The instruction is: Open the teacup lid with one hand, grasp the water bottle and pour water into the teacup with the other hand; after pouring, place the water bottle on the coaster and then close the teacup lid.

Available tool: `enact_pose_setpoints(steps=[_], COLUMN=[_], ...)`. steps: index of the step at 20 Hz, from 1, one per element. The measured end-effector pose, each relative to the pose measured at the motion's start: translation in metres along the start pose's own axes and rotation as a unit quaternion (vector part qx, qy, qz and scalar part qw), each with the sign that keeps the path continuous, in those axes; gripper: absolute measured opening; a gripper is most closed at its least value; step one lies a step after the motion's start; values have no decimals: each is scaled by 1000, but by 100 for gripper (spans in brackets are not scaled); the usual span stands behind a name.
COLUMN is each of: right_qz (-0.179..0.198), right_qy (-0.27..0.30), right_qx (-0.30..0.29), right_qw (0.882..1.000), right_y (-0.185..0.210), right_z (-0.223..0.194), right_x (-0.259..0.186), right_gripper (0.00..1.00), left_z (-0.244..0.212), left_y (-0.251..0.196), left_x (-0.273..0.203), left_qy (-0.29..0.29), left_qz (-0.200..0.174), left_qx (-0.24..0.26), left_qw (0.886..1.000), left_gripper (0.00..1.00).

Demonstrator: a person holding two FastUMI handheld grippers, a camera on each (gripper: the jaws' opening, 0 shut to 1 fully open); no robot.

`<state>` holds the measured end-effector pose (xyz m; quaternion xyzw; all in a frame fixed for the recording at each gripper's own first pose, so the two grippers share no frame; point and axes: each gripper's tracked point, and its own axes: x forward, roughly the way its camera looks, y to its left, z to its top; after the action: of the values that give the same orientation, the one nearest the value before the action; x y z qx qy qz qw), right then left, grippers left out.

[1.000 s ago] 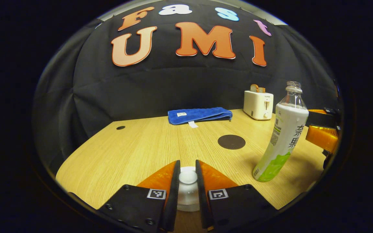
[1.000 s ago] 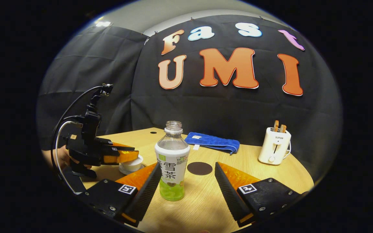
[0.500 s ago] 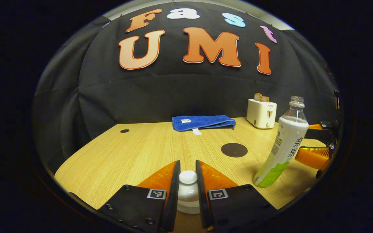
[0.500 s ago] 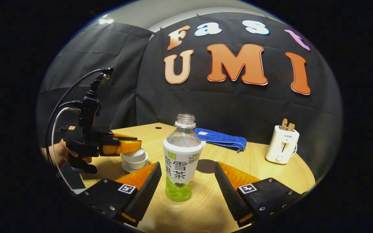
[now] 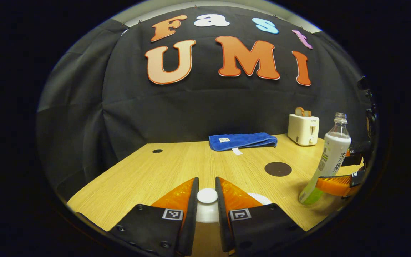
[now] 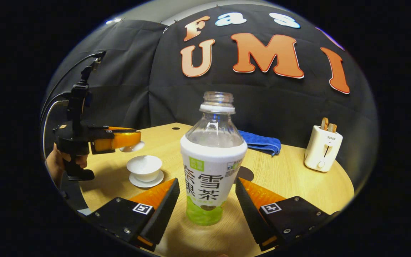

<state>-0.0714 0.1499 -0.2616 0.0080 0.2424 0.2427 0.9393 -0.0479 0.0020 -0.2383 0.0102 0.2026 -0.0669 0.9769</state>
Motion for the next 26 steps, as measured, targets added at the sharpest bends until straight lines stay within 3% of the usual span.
enact_pose_setpoints(steps=[2, 5, 9, 16, 23, 26], right_qz=[-6, -21, -41, -96, -143, -146], right_qy=[11, 16, 21, 15, 17, 22], right_qx=[1, 4, -7, -95, -204, -236], right_qw=[1000, 1000, 999, 991, 968, 960], right_y=[0, -5, -10, -34, -49, -50], right_z=[-6, -4, 1, 21, 46, 49], right_x=[6, 8, 15, 19, 26, 32], right_gripper=[93, 70, 63, 63, 62, 61], left_z=[-1, -4, -8, -9, -11, -11], left_y=[11, 30, 46, 68, 84, 89], left_x=[0, -1, -4, -4, -9, -11], left_qy=[-1, 0, 0, 0, 0, 0], left_qz=[9, 24, 37, 57, 72, 76], left_qx=[-5, -11, -20, -23, -27, -22], left_qw=[1000, 1000, 999, 998, 997, 997], left_gripper=[33, 33, 33, 31, 33, 32])
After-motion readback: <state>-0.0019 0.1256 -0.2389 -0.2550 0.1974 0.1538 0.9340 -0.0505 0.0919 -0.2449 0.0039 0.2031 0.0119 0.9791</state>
